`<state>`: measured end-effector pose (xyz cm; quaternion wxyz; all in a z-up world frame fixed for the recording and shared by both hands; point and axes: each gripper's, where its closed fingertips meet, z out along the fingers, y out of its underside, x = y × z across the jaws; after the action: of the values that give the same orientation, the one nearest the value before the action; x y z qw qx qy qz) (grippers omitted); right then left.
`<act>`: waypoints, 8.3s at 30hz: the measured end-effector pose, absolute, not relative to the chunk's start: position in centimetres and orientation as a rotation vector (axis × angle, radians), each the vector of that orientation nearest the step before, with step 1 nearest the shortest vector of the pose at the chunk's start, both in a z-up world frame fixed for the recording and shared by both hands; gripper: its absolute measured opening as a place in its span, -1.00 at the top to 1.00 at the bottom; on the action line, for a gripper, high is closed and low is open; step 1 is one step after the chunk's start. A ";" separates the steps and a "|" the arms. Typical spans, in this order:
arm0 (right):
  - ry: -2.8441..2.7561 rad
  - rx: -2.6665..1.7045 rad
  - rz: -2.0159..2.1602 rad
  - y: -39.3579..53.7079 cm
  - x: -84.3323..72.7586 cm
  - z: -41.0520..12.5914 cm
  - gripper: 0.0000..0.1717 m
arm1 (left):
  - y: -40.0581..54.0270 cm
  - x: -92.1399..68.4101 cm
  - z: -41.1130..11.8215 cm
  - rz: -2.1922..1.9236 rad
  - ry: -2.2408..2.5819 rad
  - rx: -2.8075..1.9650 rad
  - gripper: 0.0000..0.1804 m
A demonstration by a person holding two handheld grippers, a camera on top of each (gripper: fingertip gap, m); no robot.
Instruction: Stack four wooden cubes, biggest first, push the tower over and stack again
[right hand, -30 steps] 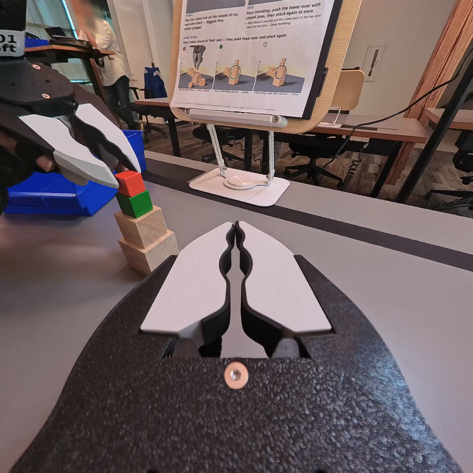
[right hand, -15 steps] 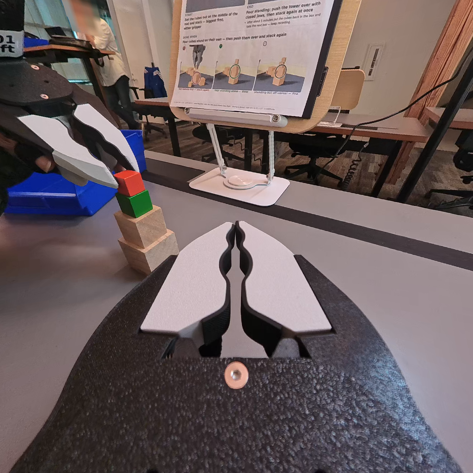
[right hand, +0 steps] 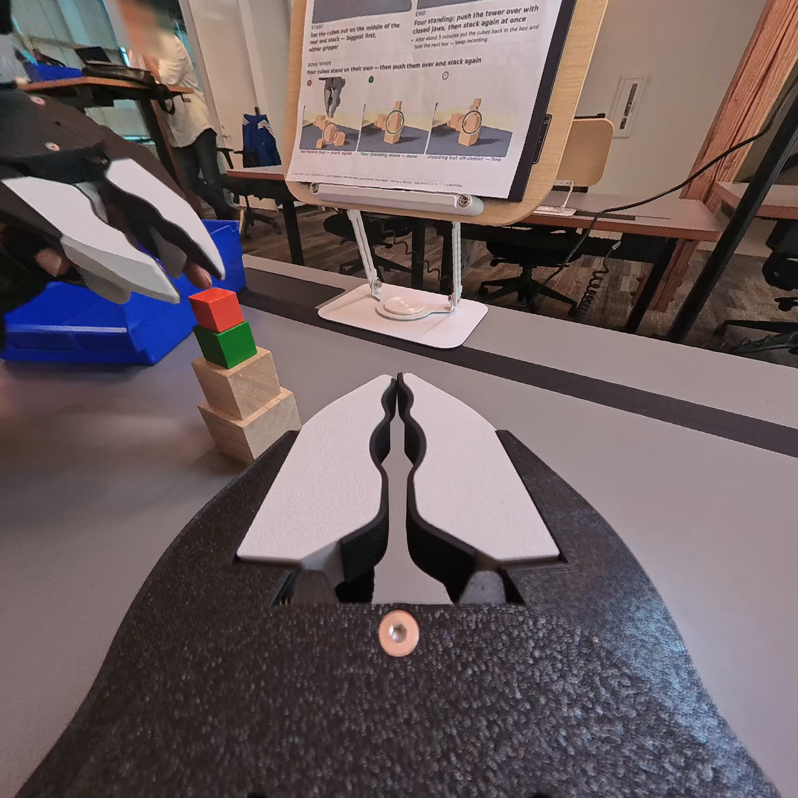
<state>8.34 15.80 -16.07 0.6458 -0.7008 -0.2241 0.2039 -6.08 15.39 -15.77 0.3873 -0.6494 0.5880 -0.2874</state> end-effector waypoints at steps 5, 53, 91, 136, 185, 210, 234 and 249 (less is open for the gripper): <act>-0.502 -1.590 0.462 15.8 8.5 -15.9 1.00 | 15.4 -6.4 -11.1 -0.686 1.345 -1.539 0.68; -1.006 -1.610 0.625 9.6 -10.0 -21.5 1.00 | 16.2 -14.7 -17.3 -0.341 0.396 -1.569 1.00; -0.434 -1.771 0.292 23.8 5.7 -20.4 1.00 | 16.1 -14.3 -18.4 -0.363 0.440 -1.618 1.00; -0.492 -1.591 0.201 21.4 9.0 -16.6 0.88 | 16.6 -17.1 -16.8 -0.228 0.402 -1.549 1.00; -0.990 -1.648 0.281 15.3 -4.3 -18.3 0.02 | 16.6 -16.6 -16.9 -0.269 0.425 -1.552 1.00; -0.981 -2.061 0.389 18.6 15.1 -28.4 0.03 | 16.5 -16.1 -17.2 -0.277 0.442 -1.560 1.00; -0.860 -1.899 0.573 18.5 11.8 -21.2 -0.17 | 16.7 -16.1 -17.7 -0.274 0.445 -1.577 1.00; -0.745 -2.216 0.326 33.0 5.1 -22.3 -0.02 | 16.9 -16.2 -18.3 -0.269 0.448 -1.598 1.00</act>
<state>5.11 33.03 -22.32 0.3808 -0.8680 -0.2920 0.1276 -16.20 16.90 -18.29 0.6669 -0.7082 0.1985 -0.1192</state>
